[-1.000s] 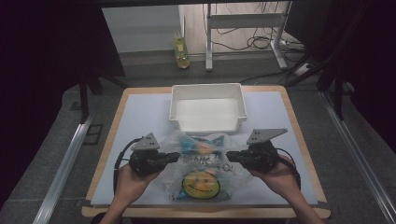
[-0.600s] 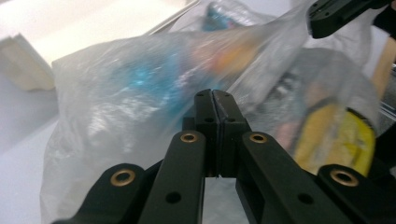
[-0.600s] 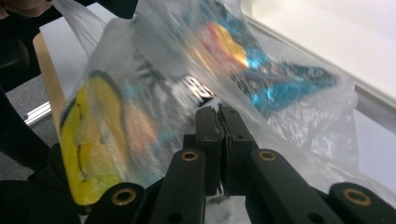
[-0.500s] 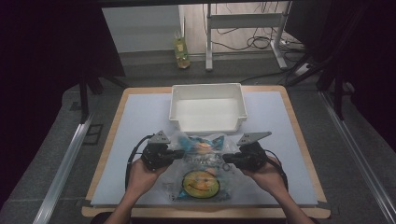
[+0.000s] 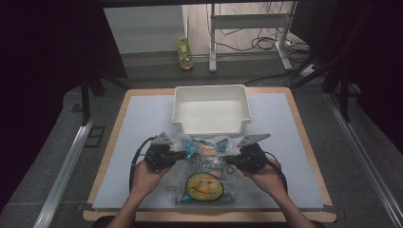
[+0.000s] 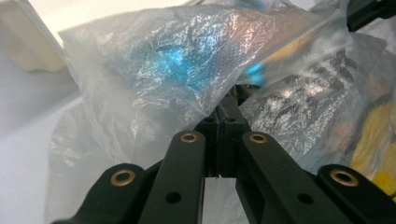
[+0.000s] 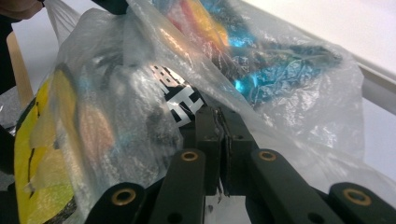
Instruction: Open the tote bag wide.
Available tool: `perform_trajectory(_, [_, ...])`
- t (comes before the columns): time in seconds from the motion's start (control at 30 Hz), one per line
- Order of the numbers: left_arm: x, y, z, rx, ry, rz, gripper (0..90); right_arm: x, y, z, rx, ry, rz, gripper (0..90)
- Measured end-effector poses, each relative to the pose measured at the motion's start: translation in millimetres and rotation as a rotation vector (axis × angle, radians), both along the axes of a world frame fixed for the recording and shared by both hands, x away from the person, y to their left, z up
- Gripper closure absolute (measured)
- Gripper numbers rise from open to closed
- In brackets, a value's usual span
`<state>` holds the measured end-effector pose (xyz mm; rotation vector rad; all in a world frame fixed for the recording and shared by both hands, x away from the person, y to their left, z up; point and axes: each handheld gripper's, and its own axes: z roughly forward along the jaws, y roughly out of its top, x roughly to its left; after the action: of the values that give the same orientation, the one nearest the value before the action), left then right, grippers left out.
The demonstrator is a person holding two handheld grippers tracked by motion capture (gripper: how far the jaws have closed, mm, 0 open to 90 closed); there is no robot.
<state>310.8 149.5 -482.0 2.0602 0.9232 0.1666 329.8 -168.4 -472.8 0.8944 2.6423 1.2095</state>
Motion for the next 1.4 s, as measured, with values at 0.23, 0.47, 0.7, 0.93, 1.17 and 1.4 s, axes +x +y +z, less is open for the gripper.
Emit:
perform_trajectory(0.23, [-11.6, 1.4, -4.9, 0.001, 0.043, -0.045, 89.4, -2.9, 0.3, -7.0, 0.011, 0.023, 0.021, 86.2])
perform_trajectory(0.47, [-26.3, 0.1, -9.2, 0.004, 0.067, -0.079, 89.4, -17.3, -0.2, -2.8, 0.015, 0.031, 0.077, 86.2])
perform_trajectory(0.7, [-30.2, 4.0, 0.6, -0.016, 0.02, -0.03, 89.4, -29.2, -1.3, -2.9, 0.007, 0.031, 0.108, 86.2])
perform_trajectory(0.93, [-9.8, -12.2, 11.8, 0.006, -0.029, 0.005, 89.3, -36.1, -0.2, 3.0, 0.025, 0.021, 0.131, 86.1])
perform_trajectory(1.17, [-8.5, -14.6, 1.2, 0.006, 0.04, -0.055, 89.3, -38.3, -1.2, 2.1, 0.024, 0.028, 0.139, 86.1])
perform_trajectory(1.4, [-28.3, -4.1, -9.0, 0.004, 0.093, -0.103, 89.3, -43.4, -1.9, -0.9, 0.02, 0.038, 0.147, 86.0])
